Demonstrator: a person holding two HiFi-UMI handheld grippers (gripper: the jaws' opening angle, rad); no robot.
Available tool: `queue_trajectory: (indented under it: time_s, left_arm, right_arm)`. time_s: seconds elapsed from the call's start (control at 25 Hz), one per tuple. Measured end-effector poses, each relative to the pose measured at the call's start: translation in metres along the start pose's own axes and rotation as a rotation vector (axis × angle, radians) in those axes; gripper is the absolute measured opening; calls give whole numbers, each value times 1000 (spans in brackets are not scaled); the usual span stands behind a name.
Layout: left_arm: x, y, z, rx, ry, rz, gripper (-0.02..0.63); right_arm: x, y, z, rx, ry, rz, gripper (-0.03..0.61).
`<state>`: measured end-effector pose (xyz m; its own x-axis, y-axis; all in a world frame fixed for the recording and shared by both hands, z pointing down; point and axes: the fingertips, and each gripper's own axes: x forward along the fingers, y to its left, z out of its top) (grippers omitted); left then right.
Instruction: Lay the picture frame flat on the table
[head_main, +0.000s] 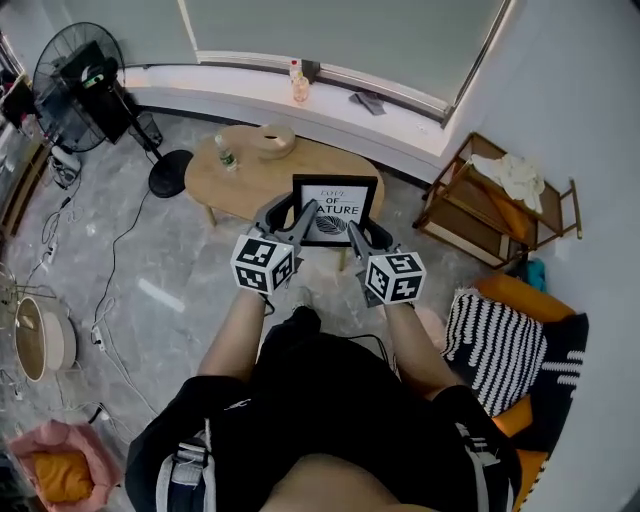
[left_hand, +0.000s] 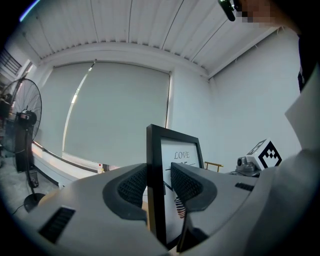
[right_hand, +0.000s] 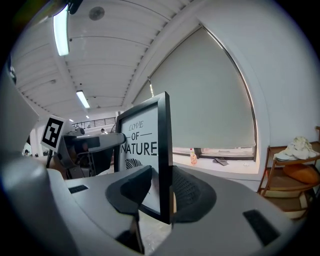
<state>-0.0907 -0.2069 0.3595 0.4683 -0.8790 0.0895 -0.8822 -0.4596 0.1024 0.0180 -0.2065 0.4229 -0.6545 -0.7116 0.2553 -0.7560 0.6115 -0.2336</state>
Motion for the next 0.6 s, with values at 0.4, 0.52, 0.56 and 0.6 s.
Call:
queue_trajectory:
  time_s: [0.4,0.52,0.56,0.6]
  left_arm:
    - [142,126,1,-46,78,-80,153]
    - [179,152,-10,-59,112,-109,153]
    - [191,159,-14,-64,122,-115,153]
    - [203,164,-19,-71,132,-118,153]
  right_arm:
    - [155,-76,38,37,61,-65,147]
    - [190,-101,37,53,84,-88,147]
    - [200,-109,36,61,91,-97,147]
    - [208,-118,35,70,99,-105,147]
